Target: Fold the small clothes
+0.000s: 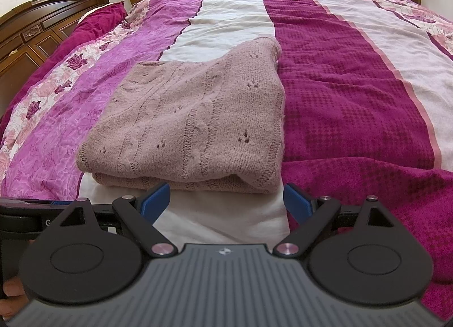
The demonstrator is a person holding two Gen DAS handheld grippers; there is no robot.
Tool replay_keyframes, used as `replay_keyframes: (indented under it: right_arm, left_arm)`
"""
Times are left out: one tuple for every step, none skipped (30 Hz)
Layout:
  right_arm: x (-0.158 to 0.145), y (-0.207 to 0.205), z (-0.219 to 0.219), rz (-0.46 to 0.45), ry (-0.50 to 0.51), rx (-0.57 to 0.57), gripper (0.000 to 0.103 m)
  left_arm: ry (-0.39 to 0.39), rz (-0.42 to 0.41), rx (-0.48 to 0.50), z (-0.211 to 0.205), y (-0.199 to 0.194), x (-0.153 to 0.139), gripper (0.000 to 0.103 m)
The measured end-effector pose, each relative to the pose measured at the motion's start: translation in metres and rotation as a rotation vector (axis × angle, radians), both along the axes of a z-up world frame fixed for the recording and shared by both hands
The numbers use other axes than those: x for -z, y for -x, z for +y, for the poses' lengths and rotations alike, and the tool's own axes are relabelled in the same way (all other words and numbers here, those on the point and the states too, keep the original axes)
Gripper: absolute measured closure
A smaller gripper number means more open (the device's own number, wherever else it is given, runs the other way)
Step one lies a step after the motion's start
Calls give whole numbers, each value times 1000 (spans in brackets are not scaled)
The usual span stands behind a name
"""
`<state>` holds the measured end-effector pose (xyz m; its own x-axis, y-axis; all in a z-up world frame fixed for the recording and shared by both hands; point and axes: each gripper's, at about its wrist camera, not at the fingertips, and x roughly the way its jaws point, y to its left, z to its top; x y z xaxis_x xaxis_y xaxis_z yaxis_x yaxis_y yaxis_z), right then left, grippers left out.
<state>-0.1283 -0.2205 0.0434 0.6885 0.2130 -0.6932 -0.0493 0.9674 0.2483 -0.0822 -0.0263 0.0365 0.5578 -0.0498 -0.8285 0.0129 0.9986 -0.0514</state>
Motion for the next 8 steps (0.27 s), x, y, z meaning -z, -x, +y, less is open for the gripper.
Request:
replay_keyframes:
  right_arm:
    - [0,0,0,0,0,0,12]
    - [0,0,0,0,0,0,12]
    - [0,0,0,0,0,0,12]
    - [0,0,0,0,0,0,12]
    - [0,0,0,0,0,0,12]
    - [0,0,0,0,0,0,12]
    - [0,0,0,0,0,0,12]
    - [0,0,0,0,0,0,12]
  left_arm:
    - [1,0,-1,0,0,0,35]
    - [1,0,-1,0,0,0,35]
    - [1,0,-1,0,0,0,35]
    - [0,0,0,0,0,0,35]
    - [-2,-1,0,0,0,0,35]
    - [-5,-1,1,-1,0,0,35]
    - [-8,0,2,-1,0,0,35]
    - [-8,3,0,-2,0,1,35]
